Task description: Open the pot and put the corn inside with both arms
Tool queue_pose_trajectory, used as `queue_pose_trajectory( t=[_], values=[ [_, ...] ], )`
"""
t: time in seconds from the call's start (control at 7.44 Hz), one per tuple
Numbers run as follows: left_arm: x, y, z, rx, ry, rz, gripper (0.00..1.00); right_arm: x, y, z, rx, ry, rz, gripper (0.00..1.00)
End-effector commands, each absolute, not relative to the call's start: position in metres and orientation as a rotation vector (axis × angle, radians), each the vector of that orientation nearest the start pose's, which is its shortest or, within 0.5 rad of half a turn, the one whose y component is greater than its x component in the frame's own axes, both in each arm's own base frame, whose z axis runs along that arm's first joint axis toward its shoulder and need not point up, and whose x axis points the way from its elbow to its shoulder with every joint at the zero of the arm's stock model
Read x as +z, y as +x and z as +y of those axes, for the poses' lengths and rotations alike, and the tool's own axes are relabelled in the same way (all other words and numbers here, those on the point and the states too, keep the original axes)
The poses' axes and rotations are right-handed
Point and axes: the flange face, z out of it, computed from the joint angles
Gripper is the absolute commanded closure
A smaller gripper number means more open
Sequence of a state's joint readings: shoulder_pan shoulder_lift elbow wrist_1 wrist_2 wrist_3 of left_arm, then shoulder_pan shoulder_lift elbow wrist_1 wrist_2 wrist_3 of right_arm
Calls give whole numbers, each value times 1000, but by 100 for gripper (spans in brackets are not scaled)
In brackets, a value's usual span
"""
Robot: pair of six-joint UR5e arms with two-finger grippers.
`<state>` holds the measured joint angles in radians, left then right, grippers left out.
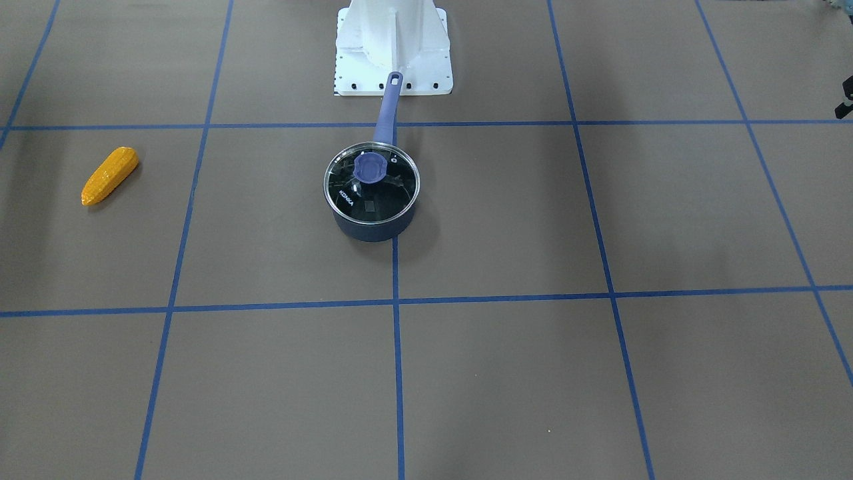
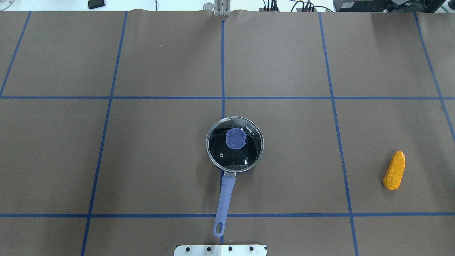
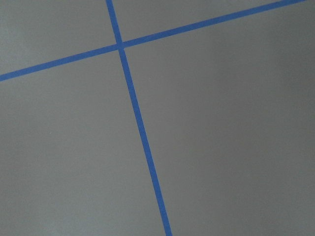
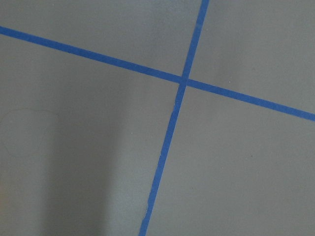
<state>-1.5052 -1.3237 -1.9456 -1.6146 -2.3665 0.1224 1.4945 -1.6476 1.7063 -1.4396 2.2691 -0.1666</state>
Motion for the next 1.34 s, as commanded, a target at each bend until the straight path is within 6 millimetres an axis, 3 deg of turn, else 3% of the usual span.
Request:
queue_pose_trajectory(
  t=[0.0, 0.13, 0.4, 0.54, 0.81, 1.07, 1.21],
  values=[
    [528, -32, -446, 305, 322, 779, 2, 598, 33, -483, -311, 402, -682, 0],
    [510, -29, -476, 331, 380, 783, 2, 587, 31, -488, -240, 396, -709, 0],
    [506, -29, -479, 360, 446, 780, 2, 573, 19, -490, -275, 426, -779, 0],
    [492, -26, -481, 326, 478, 804, 2, 569, 10, -490, -255, 409, -794, 0],
    [444, 54, -494, 261, 401, 880, 1, 547, -29, -490, -154, 348, -840, 0],
    [392, 132, -500, 98, 313, 912, 1, 547, -38, -490, -130, 346, -832, 0],
    [360, 188, -500, 48, 285, 927, 1, 547, -37, -489, -130, 346, -832, 0]
  ],
)
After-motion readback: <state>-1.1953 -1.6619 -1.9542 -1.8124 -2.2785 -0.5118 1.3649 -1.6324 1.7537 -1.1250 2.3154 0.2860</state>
